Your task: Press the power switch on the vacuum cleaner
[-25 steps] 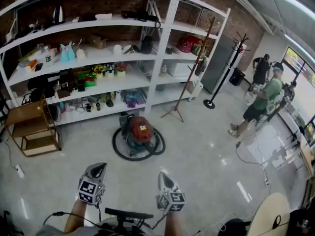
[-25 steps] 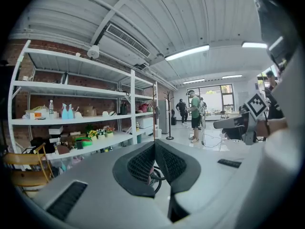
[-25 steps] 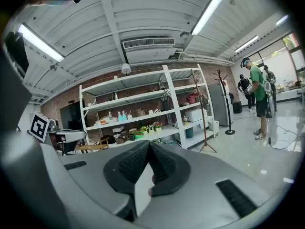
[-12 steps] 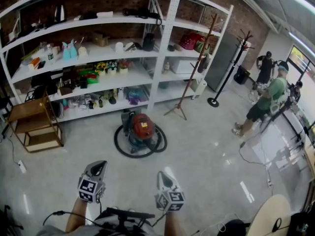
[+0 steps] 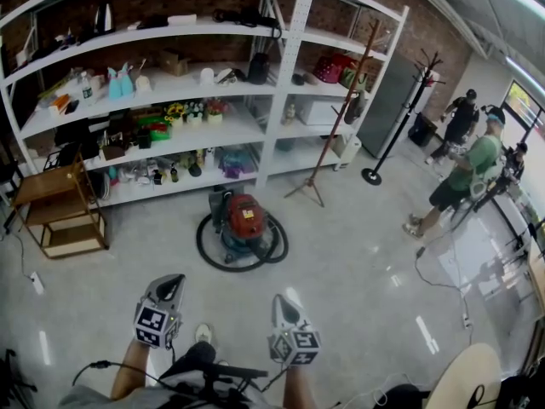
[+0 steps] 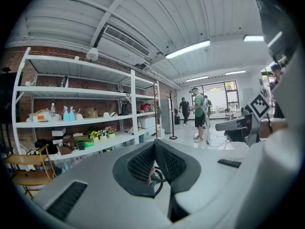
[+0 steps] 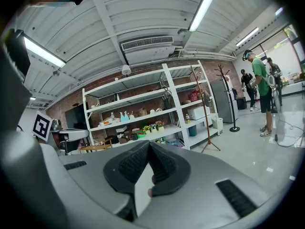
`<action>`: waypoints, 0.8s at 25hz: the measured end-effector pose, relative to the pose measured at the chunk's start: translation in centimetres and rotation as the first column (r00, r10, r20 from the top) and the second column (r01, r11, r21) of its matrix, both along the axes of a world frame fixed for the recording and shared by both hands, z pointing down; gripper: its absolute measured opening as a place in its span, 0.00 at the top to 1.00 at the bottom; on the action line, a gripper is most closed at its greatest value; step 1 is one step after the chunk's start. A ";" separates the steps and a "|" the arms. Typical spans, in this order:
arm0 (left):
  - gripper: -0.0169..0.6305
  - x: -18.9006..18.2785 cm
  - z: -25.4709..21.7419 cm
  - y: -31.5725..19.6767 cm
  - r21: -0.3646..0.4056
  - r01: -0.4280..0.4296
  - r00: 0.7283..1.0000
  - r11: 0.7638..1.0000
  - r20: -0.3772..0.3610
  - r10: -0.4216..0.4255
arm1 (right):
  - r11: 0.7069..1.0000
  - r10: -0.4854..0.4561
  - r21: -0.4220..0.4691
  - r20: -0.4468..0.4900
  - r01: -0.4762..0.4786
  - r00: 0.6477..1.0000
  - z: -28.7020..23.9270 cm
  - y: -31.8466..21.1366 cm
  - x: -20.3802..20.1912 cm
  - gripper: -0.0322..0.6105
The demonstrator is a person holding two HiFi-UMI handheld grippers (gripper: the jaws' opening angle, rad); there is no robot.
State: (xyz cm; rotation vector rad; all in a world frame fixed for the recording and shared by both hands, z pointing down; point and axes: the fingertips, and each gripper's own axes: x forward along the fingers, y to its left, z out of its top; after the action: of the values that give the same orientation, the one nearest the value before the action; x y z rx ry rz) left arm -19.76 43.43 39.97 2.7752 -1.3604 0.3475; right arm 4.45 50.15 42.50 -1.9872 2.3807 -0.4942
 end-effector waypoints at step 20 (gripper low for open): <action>0.96 2.5 -1.4 -15.5 0.015 -0.030 1.000 0.999 0.001 0.030 | 1.000 0.020 -0.017 0.011 -0.020 1.000 -0.6 -14.2 1.6 0.93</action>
State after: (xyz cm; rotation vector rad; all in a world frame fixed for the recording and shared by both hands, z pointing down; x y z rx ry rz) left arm -17.22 27.94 38.61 2.8109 -1.3286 0.3406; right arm 6.07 35.95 41.94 -2.0076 2.3550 -0.5258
